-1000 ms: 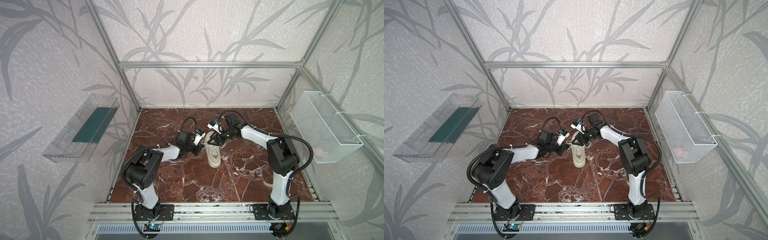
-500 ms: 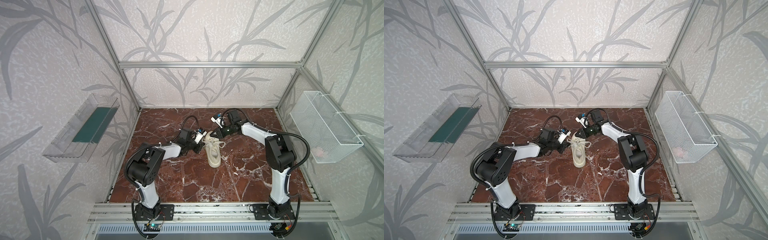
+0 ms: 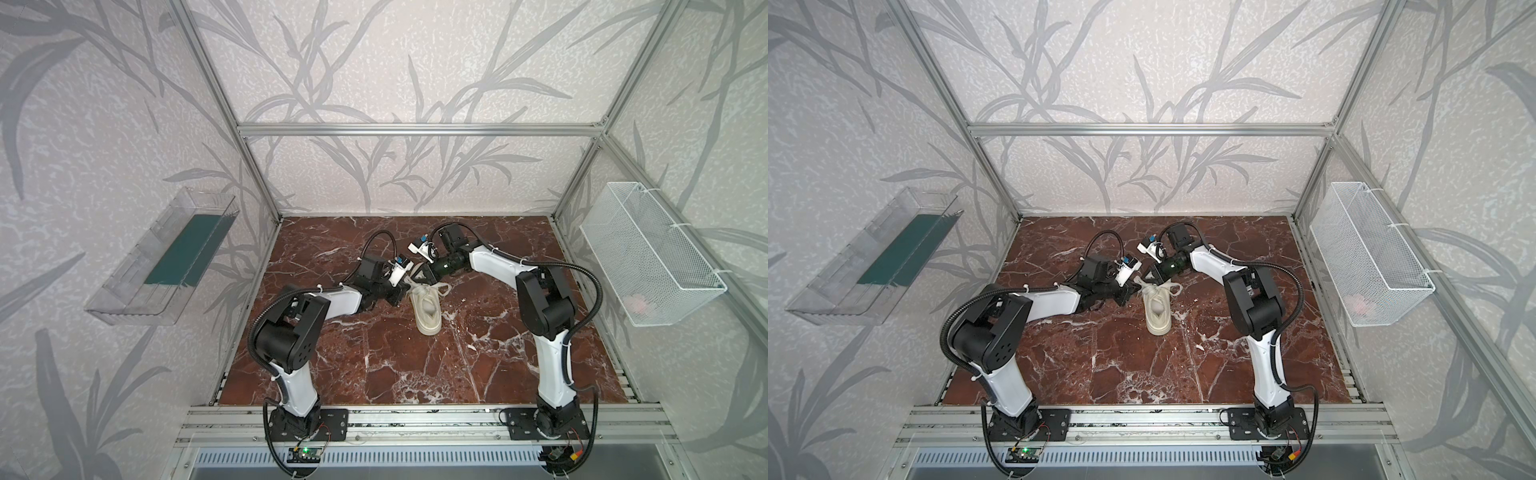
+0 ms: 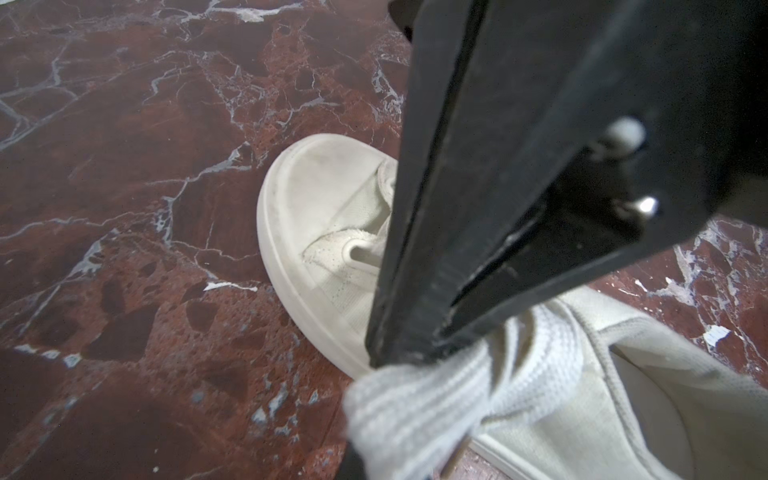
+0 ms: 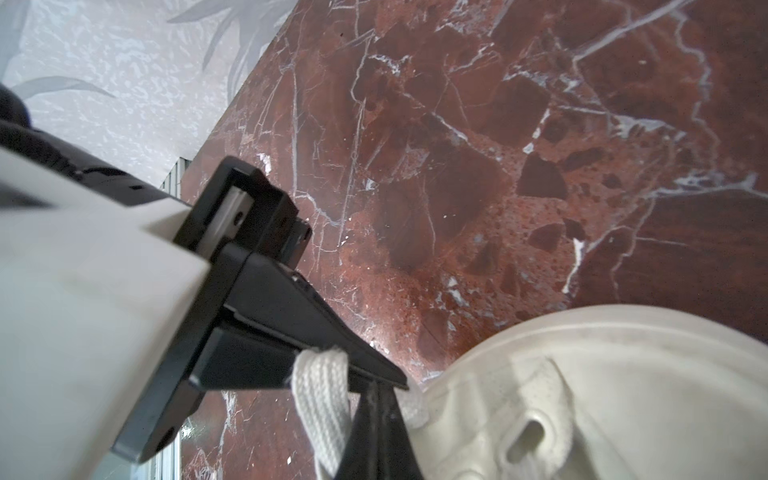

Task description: Tie the shoes

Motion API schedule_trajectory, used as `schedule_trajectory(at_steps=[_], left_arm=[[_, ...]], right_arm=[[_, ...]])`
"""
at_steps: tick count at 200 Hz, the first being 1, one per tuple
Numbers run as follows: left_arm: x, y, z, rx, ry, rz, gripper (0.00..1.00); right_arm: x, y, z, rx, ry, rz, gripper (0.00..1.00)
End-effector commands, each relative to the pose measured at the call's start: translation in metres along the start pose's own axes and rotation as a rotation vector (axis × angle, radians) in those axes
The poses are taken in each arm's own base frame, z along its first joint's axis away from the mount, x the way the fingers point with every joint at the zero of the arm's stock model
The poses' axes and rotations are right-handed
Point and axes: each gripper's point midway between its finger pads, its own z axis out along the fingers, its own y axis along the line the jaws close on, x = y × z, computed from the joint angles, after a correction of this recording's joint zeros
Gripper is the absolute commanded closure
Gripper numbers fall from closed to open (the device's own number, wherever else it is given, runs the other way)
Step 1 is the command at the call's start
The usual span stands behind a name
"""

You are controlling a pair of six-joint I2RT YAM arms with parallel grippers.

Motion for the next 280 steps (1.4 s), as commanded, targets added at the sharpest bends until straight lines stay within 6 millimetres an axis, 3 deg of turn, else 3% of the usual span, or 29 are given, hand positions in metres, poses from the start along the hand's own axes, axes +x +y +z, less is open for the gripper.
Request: schedule_trajectory(at_steps=[1,65,103,140,198,280], left_arm=[[-0.01,0.0,0.0,0.017,-0.025,0.013,1.0],[-0.02,0.001,0.001,0.027,-0.039,0.022,1.0],[-0.035,-0.002,0.001,0.045,-0.076,0.06,1.0],[-0.047,-0.003,0.001,0.062,-0.112,0.095,1.0],[-0.054,-0.007,0.002,0.09,-0.139,0.1,1.0],[-0.057,-0.009,-0.001,0.095,-0.158,0.091,1.0]], right_arm=[[-0.001,0.023,-0.013,-0.058,-0.009,-0.035,0.98],[0.004,0.044,-0.024,-0.104,-0.007,-0.042,0.98],[-0.007,0.033,-0.042,-0.057,-0.074,0.046,0.75],[-0.012,0.019,-0.052,-0.036,-0.11,0.102,0.66],[-0.012,0.002,-0.042,-0.028,-0.117,0.169,0.6],[0.005,-0.012,-0.026,-0.029,-0.088,0.233,0.58]])
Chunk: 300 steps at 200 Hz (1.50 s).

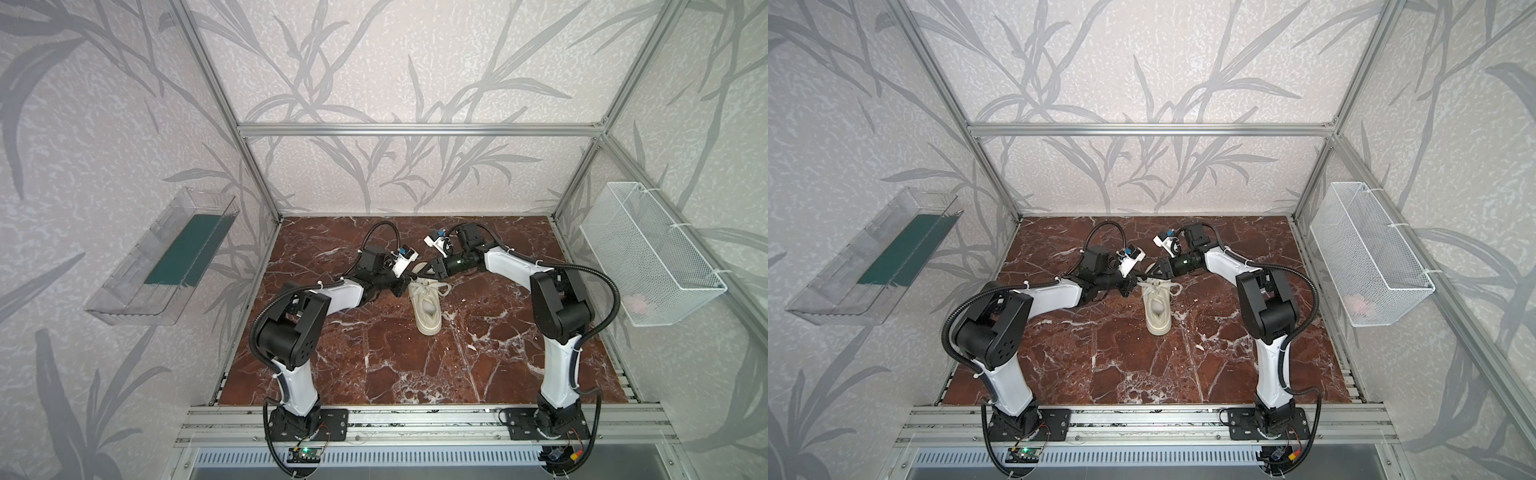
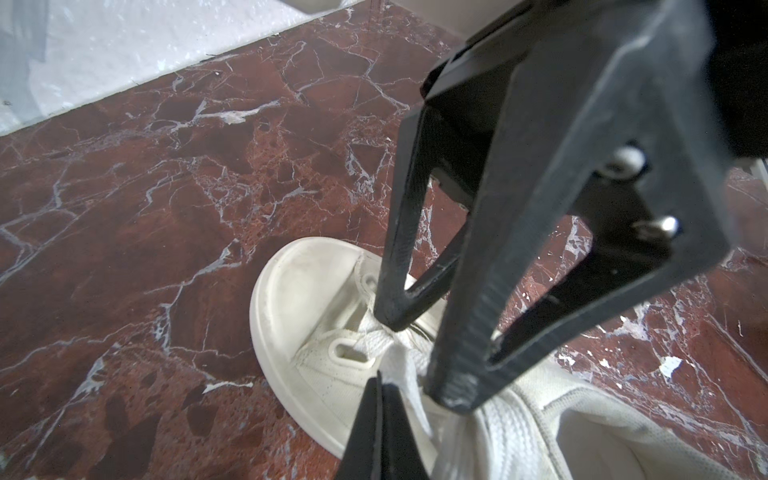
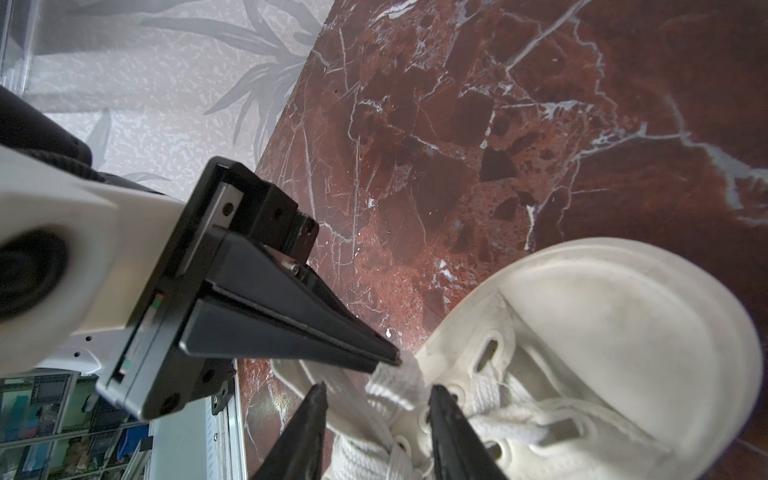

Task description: Tie the shoes

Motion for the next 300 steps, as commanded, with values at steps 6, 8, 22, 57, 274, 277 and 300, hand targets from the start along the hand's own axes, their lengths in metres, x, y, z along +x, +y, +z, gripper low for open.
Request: schedule_trajectory(at_steps=[6,8,22,57,274,277,300], left_arm=[[-0.012,-0.001,-0.001,0.012,-0.044,0.017,1.0],[-0.013,-0.001,-0.001,0.013,-0.045,0.017,1.0],[-0.012,-0.002,-0.001,0.015,-0.047,0.016,1.0],[-0.01,-0.003,-0.001,0.014,-0.042,0.011,1.0],[-0.007,0.008,-0.056,-0.098,-0.085,-0.076,0.43],[-0.008,0.007,-0.056,-0.098,-0.091,-0.08,0.43],[-0.009,0.002,-0.059,-0.074,-0.121,-0.1,0.41]], right_arm=[[0.009,-0.008,0.01,-0.003,0.017,0.027,0.58],[0.009,-0.009,0.01,-0.004,0.016,0.028,0.58],[0.011,-0.009,0.013,-0.012,0.021,0.03,0.58],[0.013,-0.004,0.02,-0.047,0.026,0.029,0.64],[0.014,-0.002,0.013,-0.028,0.025,0.017,1.0],[0.014,-0.002,0.013,-0.028,0.025,0.017,1.0],[0.013,-0.002,0.013,-0.029,0.023,0.015,1.0]])
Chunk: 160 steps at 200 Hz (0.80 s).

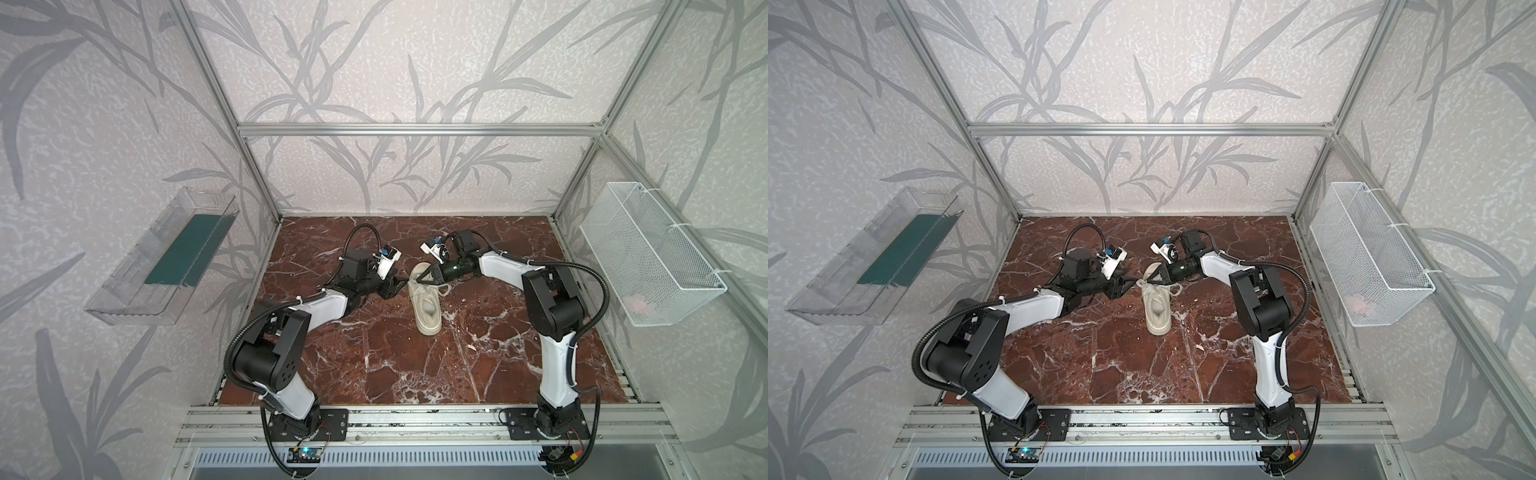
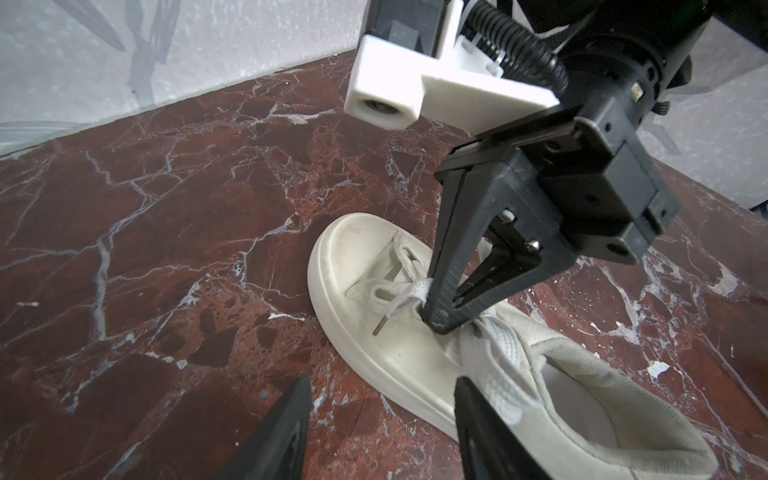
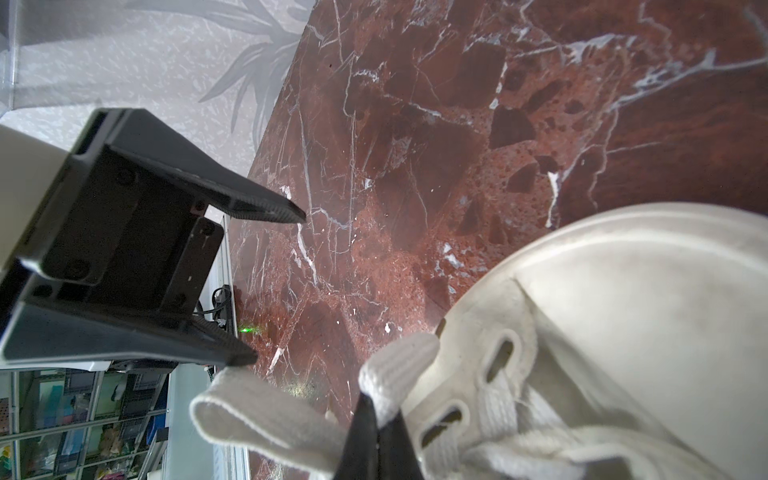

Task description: Tie the shoes

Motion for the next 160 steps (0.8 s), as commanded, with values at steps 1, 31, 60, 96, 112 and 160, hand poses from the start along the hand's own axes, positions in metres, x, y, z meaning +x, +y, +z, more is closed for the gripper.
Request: schedule_trajectory(at_steps=[1,31,60,96,112,160], left_arm=[[-0.015,-0.008,-0.008,0.032,-0.067,-0.016,0.41],[-0.02,-0.013,-0.011,0.057,-0.128,-0.048,0.39],[-0.033,-0.007,-0.021,0.057,-0.261,-0.116,0.36],[-0.043,0.001,-0.03,0.076,-0.361,-0.196,0.36],[-0.044,0.001,-0.03,0.086,-0.366,-0.204,0.36],[-0.036,-0.008,-0.023,0.139,-0.299,-0.212,0.35]], right_arm=[[-0.004,0.006,-0.005,0.0,-0.009,-0.022,1.0],[-0.003,0.005,-0.005,0.001,-0.006,-0.023,1.0],[-0.003,0.005,-0.005,0.001,-0.003,-0.023,1.0],[-0.003,0.006,-0.005,0.0,-0.001,-0.025,1.0],[-0.003,0.006,-0.005,0.0,-0.001,-0.028,1.0],[-0.005,0.007,-0.005,-0.001,-0.003,-0.029,1.0]])
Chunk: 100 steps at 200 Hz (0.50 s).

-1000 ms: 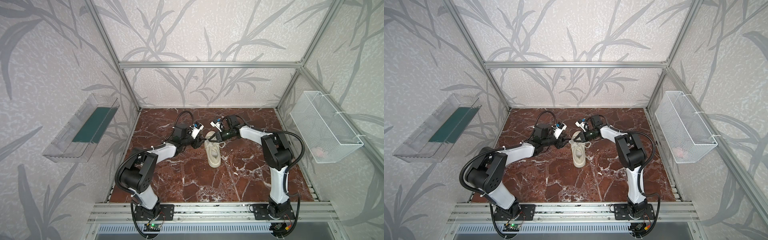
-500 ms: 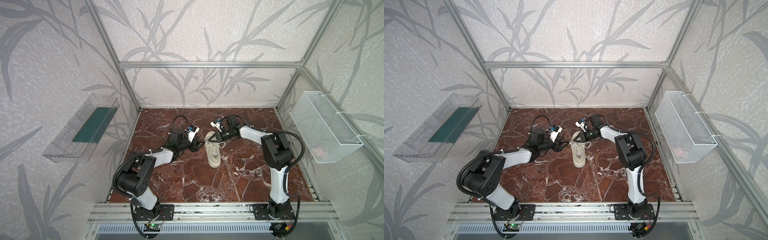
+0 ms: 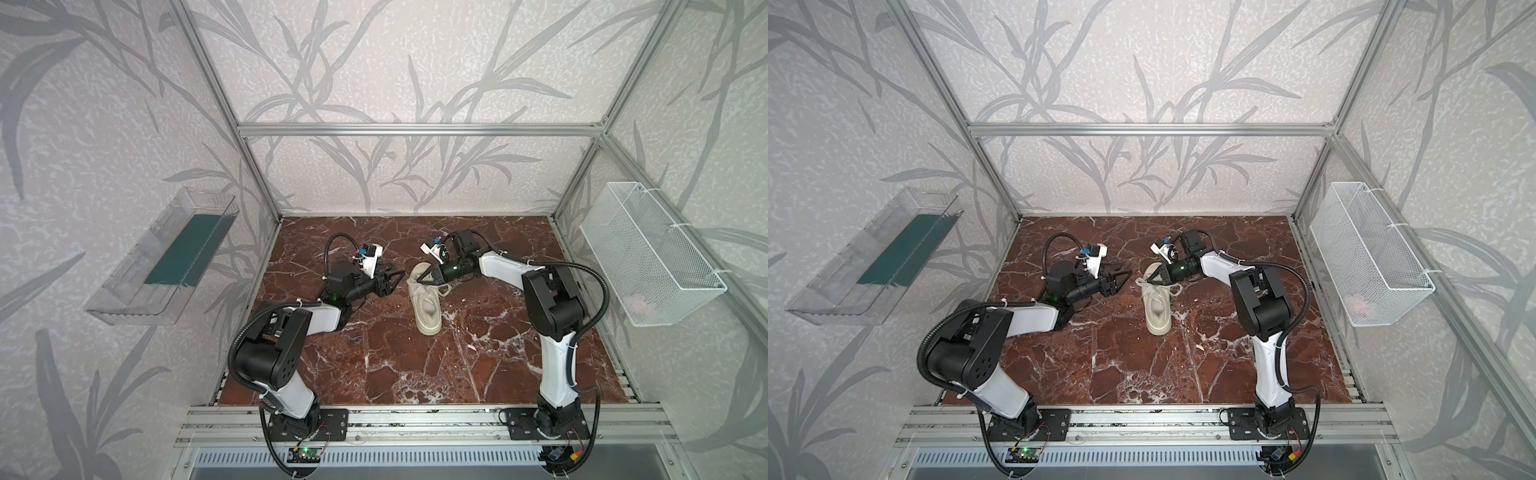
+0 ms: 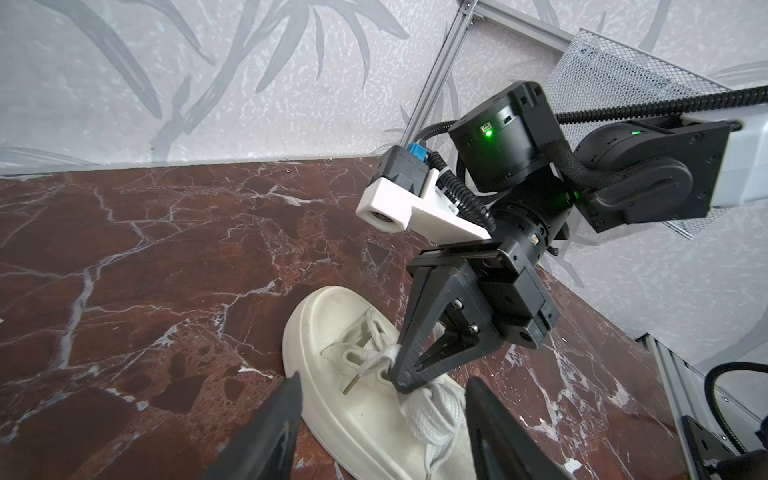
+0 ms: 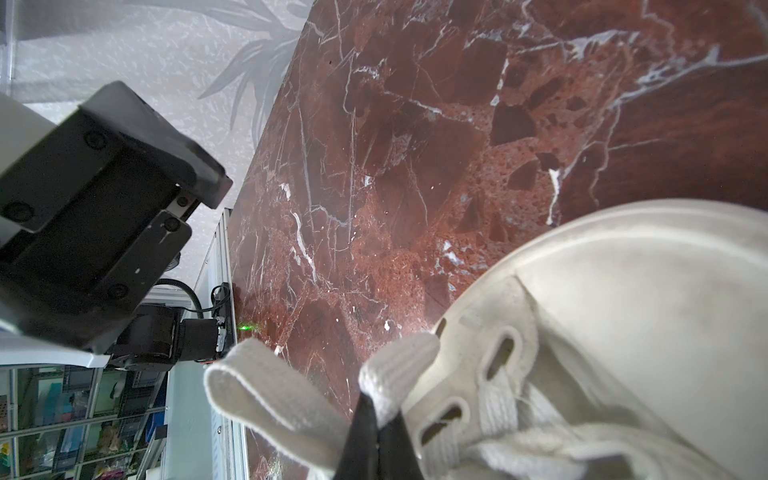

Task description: Tie the shoes

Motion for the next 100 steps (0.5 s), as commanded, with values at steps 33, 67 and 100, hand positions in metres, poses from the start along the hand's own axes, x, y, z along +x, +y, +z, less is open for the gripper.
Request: schedule_trajectory(at_steps=[33,67,100], left_arm=[[0.011,-0.014,0.007,0.076,0.052,-0.014,0.35],[0.024,-0.019,0.013,0.091,0.093,-0.028,0.35],[0.033,-0.021,0.021,0.107,0.115,-0.037,0.35]], right_arm=[[-0.007,0.007,-0.005,-0.001,-0.007,-0.023,1.0],[-0.008,0.007,-0.005,-0.001,-0.007,-0.025,1.0],[-0.009,0.009,-0.006,0.0,-0.006,-0.027,1.0]])
